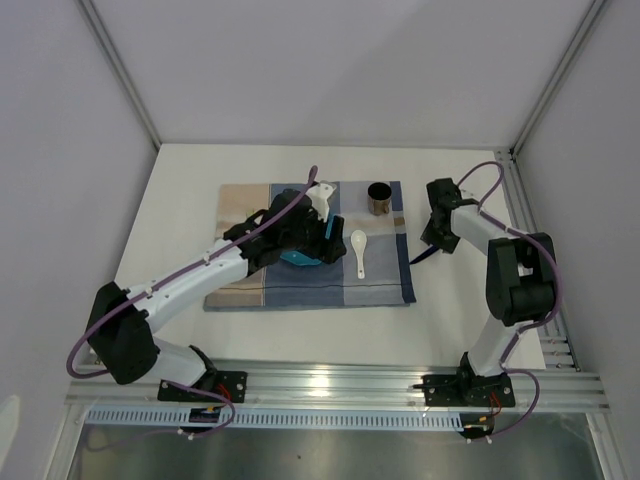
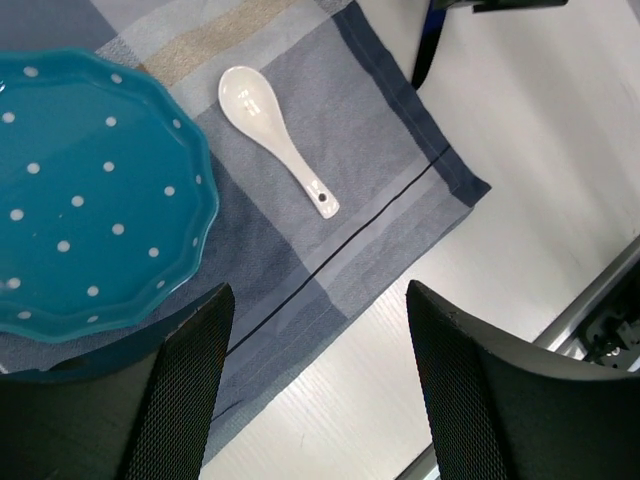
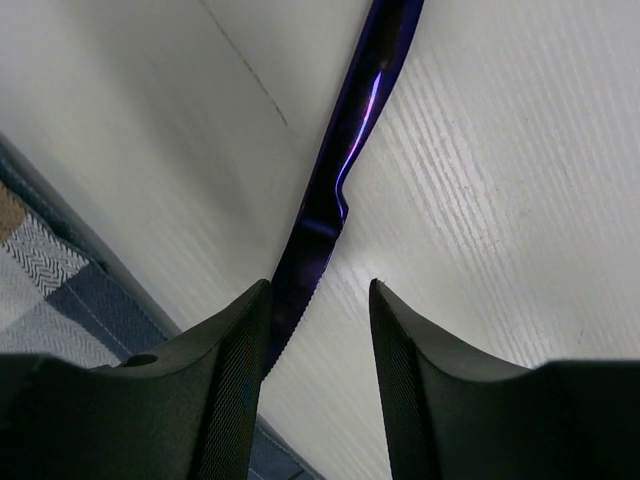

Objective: Set the dinner table for one person
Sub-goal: Pick up the knife at the center of the board.

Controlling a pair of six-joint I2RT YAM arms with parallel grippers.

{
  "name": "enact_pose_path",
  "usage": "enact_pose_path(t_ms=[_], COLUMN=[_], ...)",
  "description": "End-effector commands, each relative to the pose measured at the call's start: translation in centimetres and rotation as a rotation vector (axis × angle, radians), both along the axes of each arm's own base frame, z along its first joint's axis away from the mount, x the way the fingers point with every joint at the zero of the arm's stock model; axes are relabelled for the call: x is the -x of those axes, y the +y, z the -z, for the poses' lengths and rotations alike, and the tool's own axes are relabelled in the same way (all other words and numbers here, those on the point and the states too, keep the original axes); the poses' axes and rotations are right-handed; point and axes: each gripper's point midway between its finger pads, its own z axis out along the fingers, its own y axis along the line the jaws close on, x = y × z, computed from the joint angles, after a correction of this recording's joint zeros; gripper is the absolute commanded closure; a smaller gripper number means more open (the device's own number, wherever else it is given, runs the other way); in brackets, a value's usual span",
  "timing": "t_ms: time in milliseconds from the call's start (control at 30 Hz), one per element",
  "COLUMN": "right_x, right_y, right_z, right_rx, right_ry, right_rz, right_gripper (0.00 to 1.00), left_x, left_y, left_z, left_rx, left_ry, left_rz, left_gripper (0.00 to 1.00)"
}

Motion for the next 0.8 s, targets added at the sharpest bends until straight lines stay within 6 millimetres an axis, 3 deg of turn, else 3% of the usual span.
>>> enact_pose_path(t_ms=[0, 233, 500, 767], right_x=[-2.0, -3.4, -4.9, -4.8], right_y=[-1.7, -3.4, -3.7, -3.9], right_z=[-1.0, -1.4, -0.2, 0.1], right_rx=[0.046, 0.049, 0.033, 0.031], right_ry=[-0.044, -0.047, -0.014, -0.007], right_rz=[0.059, 0.101, 0.111, 0.126], right_gripper=[0.53, 0.54, 0.55, 0.55], left_x=[-0.7, 1.7, 2.1, 2.9], left_y=[0.8, 0.1, 1.7, 2.7], left_z=[-2.3, -3.4, -2.8, -2.0], left_rx=[-0.010, 0.039, -0.008, -0.031], left_ry=[-0.066, 0.009, -0.002, 0.005], left_rz=[-0.030, 0.031, -0.004, -0.007], left_gripper=[0.26, 0.27, 0.28, 0.31])
